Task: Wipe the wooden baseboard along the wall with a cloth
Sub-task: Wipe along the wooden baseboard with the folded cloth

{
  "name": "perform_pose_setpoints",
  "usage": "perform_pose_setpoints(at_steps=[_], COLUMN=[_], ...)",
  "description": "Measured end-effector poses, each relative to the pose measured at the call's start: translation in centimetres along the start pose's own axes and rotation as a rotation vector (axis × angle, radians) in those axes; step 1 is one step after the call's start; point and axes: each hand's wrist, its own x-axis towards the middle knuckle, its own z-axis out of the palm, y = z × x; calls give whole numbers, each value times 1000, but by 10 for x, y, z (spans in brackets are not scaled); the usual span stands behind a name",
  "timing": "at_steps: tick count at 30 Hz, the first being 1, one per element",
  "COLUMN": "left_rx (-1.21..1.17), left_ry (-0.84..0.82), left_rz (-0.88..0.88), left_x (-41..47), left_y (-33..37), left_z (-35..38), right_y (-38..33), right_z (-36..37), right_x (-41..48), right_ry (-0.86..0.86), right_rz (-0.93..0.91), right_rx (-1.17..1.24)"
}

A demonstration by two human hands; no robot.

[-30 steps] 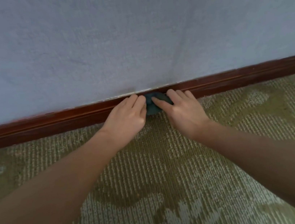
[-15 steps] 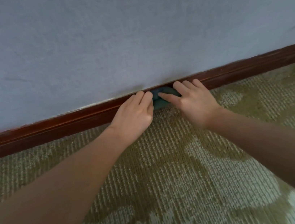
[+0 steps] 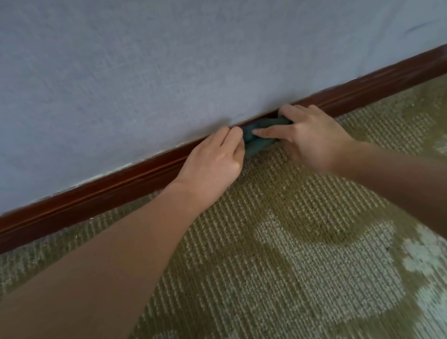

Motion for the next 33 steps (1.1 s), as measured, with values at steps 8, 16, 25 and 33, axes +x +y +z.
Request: perform_pose_setpoints(at_steps=[8,16,25,33], left_rx=[7,78,55,75], left_ry=[-9,24,59,18], left_rz=[47,89,58,142], left_x=[-3,-3,20,37], left_y=[-3,-5,11,13], left_z=[-2,4,10,10], right_y=[-16,-3,20,23], right_z=[20,8,-7,-3], right_x=[-6,-5,-11,-19], right_ry=[217,193,39,-44], right_rz=[105,-59,-4,192], right_rx=[87,-93,-127,-112])
